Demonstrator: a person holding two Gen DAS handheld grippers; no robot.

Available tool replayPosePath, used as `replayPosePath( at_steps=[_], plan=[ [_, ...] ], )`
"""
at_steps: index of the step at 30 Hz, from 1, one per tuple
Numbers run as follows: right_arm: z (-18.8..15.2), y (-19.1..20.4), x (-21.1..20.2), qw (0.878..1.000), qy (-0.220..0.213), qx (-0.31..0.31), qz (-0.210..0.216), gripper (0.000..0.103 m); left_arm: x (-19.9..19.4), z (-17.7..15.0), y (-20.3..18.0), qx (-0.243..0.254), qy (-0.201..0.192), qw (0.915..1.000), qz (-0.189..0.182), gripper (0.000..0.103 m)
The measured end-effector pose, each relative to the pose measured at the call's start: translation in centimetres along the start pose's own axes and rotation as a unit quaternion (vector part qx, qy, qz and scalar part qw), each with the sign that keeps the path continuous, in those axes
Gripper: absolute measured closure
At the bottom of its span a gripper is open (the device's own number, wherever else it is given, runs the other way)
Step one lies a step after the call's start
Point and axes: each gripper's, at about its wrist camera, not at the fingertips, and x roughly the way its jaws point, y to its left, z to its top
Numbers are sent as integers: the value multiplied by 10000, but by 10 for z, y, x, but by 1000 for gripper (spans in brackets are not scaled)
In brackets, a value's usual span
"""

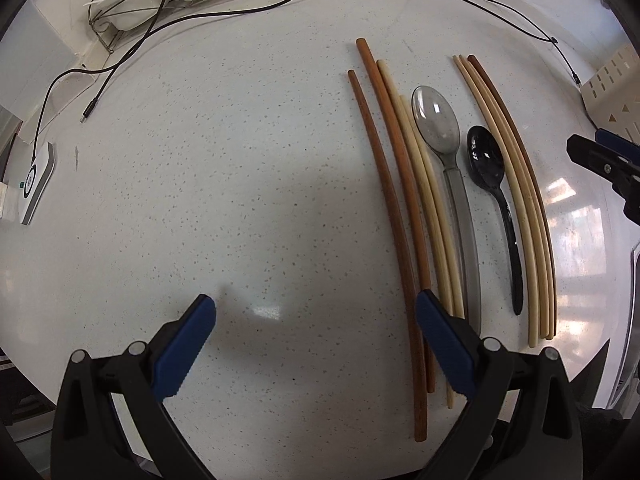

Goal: Organize utensils
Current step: 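Lower both tools toward the row of chopsticks and spoons on the counter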

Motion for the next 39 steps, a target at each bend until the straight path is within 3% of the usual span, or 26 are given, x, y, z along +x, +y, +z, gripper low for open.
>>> replayPosePath(
  at_steps=[4, 14, 18, 24, 27, 29, 39],
  plan=[
    [-4, 0, -7, 9997, -161, -51, -178, 31, 0, 3, 2, 28, -12, 10000, -37, 5],
    [0, 0, -1, 9992, -21, -127, -390, 32, 2, 7, -10, 306, 121, 9993, 150, 4],
    [6, 5, 9, 9993, 220, -119, -263, 35, 5, 9, -6, 213, 216, 9995, 15, 4],
    [16, 6, 32, 9969, 768, 193, 32, 52, 8, 9, -3, 163, 279, 9994, -110, 4],
    [17, 3, 41, 9937, 1030, 396, 188, 55, 9, 9, 2, 194, 309, 9992, -139, 4],
    [19, 6, 44, 9925, 1099, 453, 298, 55, 8, 10, 15, 239, 317, 9991, -135, 4],
    [27, 18, 56, 9911, 1274, 223, 301, 63, 18, 21, 7, 261, 313, 9991, -137, 4]
  ],
)
